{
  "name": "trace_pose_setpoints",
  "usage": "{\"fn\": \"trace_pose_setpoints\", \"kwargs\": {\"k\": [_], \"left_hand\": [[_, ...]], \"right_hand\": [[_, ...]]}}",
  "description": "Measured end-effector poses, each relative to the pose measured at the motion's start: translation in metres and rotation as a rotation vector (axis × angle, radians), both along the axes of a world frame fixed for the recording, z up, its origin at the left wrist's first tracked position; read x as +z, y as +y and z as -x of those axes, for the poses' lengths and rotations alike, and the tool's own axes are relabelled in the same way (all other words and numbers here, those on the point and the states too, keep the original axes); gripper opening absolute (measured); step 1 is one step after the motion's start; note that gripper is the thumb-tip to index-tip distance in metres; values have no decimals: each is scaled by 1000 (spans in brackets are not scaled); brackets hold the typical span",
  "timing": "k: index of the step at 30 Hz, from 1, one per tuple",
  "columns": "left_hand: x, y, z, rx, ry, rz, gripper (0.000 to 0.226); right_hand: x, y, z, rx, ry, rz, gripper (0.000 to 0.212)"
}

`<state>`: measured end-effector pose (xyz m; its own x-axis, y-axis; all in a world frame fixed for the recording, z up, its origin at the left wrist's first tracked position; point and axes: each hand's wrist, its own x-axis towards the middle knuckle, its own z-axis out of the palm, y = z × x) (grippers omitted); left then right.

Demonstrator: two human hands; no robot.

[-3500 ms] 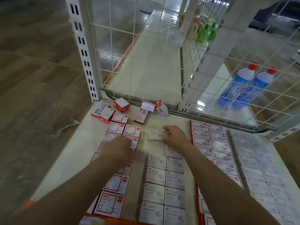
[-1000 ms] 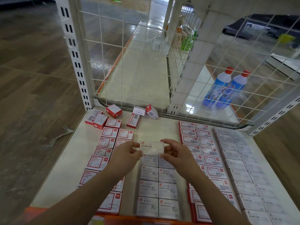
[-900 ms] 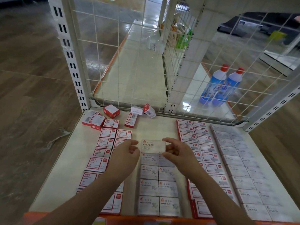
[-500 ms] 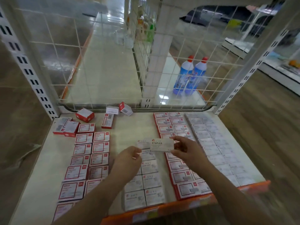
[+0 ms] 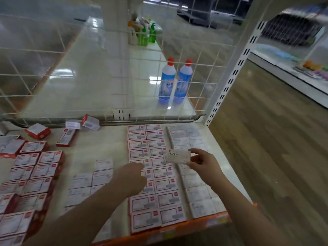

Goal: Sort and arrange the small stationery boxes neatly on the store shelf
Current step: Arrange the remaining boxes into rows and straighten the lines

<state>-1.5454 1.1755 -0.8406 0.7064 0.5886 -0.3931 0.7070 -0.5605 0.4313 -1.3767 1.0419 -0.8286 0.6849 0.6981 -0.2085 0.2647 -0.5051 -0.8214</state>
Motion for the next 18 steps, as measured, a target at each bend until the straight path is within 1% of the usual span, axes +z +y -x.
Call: {"fn": "trace_pose_setpoints", "kwargs": {"k": [5,10,14,18], "left_hand": [[-9,-17,-44,55,71,-18,51],[-15,-26,-72,57,87,-34,51],[-19,-24,-87,156,66,-9,56],[-24,-22,-95,261,40,-8,49]], "right_hand": [[-13,-3,-51,-40,82,-44,40],[-22,11,-89,-95,162,-90,40],[-28,31,-122,-157,167,-110,44],[-35,46,-146,-162,175,-98,45]]}}
